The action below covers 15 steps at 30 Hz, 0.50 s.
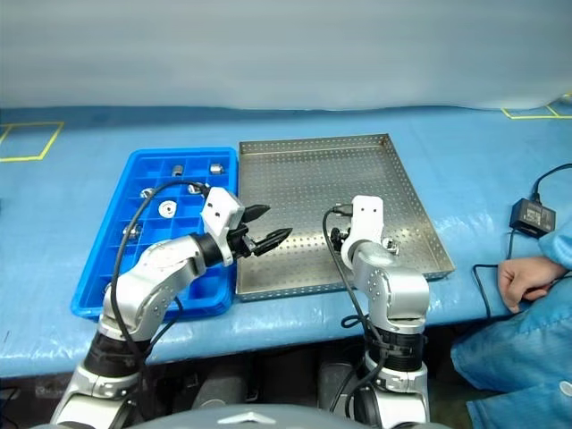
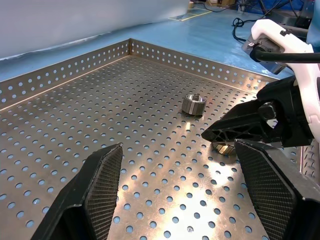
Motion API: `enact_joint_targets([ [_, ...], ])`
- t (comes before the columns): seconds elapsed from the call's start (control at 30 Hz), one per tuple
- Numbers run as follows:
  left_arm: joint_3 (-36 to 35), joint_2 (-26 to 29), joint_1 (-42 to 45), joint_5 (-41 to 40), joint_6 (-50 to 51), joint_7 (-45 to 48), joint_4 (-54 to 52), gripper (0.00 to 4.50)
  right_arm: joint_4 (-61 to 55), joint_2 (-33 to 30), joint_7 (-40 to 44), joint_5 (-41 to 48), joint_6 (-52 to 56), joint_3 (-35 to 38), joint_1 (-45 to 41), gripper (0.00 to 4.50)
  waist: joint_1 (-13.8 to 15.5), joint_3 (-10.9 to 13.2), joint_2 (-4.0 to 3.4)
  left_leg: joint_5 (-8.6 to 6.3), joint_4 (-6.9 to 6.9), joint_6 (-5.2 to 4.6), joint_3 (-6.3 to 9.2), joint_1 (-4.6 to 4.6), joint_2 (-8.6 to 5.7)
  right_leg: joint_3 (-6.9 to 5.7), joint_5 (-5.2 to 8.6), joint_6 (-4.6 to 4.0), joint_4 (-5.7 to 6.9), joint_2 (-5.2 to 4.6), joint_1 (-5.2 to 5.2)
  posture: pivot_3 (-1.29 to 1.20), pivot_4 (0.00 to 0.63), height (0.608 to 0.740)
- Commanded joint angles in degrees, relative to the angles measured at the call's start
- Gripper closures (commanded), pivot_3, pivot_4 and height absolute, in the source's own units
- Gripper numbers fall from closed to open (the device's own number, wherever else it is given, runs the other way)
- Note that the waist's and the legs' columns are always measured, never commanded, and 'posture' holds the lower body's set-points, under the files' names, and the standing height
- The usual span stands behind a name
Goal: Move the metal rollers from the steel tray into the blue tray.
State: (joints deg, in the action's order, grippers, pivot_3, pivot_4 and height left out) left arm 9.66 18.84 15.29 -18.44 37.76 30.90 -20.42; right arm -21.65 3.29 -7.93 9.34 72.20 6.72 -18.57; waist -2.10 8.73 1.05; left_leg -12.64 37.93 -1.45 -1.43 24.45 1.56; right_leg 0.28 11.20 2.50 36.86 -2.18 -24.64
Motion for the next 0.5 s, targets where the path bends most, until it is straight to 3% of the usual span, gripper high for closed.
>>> enact_joint_targets([
  [0.03,-1.0,0.6,0.0,0.1,-1.3,-0.2,-1.8,0.62,-0.6,1.2,0.0,0.1,0.9,1.0,0.1,1.44,0.0,0.0,0.00,0.00,0.00,0.00,0.00,0.00,0.00,0.00,0.00,0.00,0.00,0.01,0.00,-0.03,0.150,0.740],
  [0.1,-1.2,0.8,-0.1,0.1,-1.2,-0.4,-1.9,0.59,-0.2,1.7,0.4,0.3,0.6,1.5,0.2,1.62,0.0,0.0,-0.01,0.00,-0.02,0.00,0.00,0.00,0.00,0.00,0.00,0.00,0.00,0.02,-0.01,-0.02,0.150,0.740],
  [0.23,-1.8,1.4,-0.5,0.0,-0.7,-1.2,-2.4,0.57,0.3,1.7,1.1,0.3,1.5,1.2,-0.4,2.65,0.0,0.0,-0.01,0.00,-0.04,0.00,0.00,0.01,0.04,0.01,0.00,0.00,-0.02,0.00,-0.01,-0.01,0.150,0.740],
  [0.5,-3.5,2.5,-2.4,-0.8,0.4,-2.3,-4.6,0.57,-1.2,2.6,3.3,1.5,0.1,-0.1,-1.4,2.75,0.0,0.0,-0.03,0.00,-0.06,0.00,0.00,0.00,0.05,0.01,0.01,0.00,-0.02,-0.01,-0.03,0.01,0.150,0.740],
])
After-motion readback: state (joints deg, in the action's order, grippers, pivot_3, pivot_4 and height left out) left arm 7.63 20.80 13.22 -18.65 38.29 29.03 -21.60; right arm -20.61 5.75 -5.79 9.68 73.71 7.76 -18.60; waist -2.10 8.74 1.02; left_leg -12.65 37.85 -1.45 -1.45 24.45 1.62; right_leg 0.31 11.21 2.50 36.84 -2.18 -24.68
